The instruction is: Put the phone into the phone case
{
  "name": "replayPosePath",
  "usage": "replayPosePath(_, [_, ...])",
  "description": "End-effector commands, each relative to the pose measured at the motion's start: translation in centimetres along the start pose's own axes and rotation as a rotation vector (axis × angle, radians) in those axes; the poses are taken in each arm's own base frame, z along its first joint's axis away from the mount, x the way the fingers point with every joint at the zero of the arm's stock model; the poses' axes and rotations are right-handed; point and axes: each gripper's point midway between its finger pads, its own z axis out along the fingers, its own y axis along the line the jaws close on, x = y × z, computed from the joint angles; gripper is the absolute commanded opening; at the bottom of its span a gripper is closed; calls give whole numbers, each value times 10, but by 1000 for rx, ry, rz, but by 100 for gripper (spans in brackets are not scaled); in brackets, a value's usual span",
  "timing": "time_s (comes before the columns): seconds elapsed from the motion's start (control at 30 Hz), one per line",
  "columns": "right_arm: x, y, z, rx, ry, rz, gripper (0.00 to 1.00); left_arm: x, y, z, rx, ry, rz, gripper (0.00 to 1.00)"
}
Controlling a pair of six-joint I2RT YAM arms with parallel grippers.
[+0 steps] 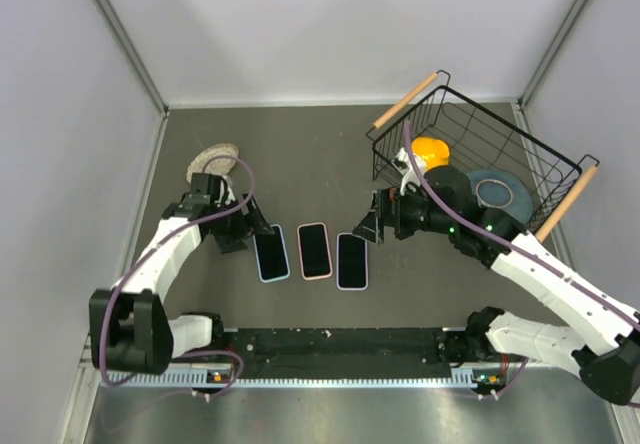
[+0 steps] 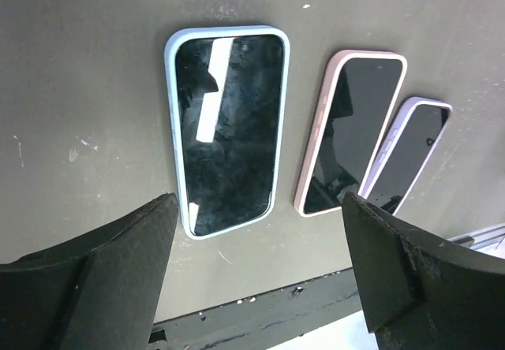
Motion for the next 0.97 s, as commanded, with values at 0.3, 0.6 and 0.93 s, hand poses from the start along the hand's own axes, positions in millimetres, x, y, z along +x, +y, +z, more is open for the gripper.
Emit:
replayPosePath(0.3, [-27, 6, -29, 49, -160, 138, 99, -10, -100, -112, 456, -293, 342, 99])
replayPosePath(0.6, [-45, 9, -50, 42, -292, 133, 99, 24, -138, -166, 781, -410, 541, 99])
replayPosePath(0.93, [-34, 13, -50, -26, -310, 134, 99, 27, -143, -181, 829, -461, 544, 99])
